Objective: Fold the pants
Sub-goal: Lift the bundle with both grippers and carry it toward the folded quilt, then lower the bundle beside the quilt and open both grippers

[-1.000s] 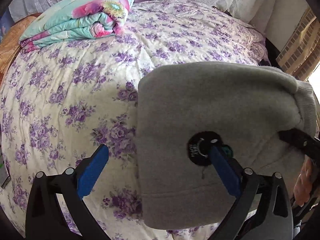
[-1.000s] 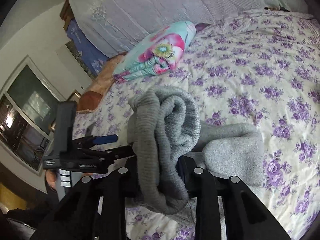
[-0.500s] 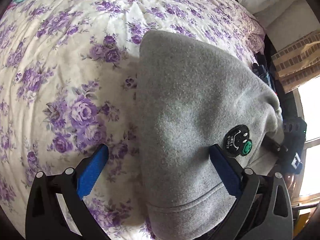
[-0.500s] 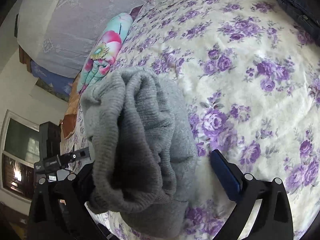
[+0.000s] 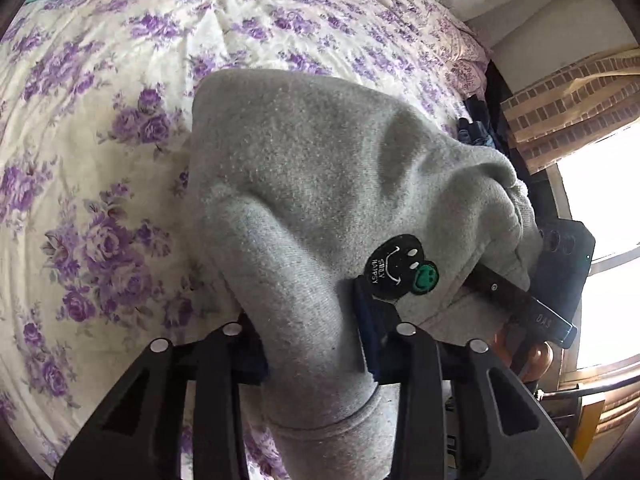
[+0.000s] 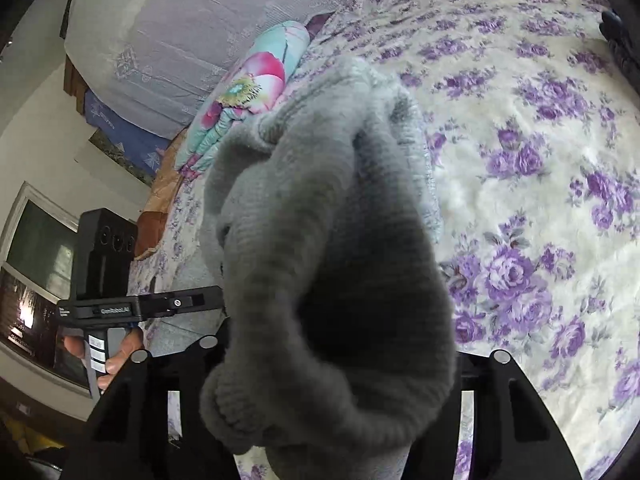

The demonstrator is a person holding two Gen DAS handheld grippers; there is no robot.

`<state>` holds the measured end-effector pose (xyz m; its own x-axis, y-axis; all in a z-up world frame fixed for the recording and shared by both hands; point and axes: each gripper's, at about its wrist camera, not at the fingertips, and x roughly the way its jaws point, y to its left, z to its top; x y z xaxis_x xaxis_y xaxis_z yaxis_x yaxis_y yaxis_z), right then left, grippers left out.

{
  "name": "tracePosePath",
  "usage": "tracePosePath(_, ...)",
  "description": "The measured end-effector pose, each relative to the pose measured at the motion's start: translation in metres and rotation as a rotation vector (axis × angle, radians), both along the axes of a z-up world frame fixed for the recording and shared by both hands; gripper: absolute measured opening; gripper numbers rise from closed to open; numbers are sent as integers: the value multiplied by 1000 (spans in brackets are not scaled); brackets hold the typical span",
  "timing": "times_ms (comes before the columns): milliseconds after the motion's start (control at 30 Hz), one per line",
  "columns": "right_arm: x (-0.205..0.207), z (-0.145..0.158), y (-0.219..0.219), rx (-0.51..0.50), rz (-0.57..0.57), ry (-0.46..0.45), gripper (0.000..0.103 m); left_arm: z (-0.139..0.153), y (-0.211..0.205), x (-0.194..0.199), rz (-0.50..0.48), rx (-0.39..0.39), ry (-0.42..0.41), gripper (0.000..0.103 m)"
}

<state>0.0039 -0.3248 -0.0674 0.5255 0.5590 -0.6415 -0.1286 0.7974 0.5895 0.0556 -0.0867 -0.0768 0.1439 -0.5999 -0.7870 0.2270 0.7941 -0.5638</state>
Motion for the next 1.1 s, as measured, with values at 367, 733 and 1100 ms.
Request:
tracePosePath(367, 143, 103, 129, 114, 196, -178, 54, 138, 128, 46, 259, 126, -337, 45)
tracePosePath(733, 293, -41, 260, -135, 257, -83, 81, -35, 287, 154, 552, 279, -117, 76)
tracePosePath(1100, 244, 12, 225, -281, 167, -26, 94, 23, 279, 98, 647, 568, -290, 99)
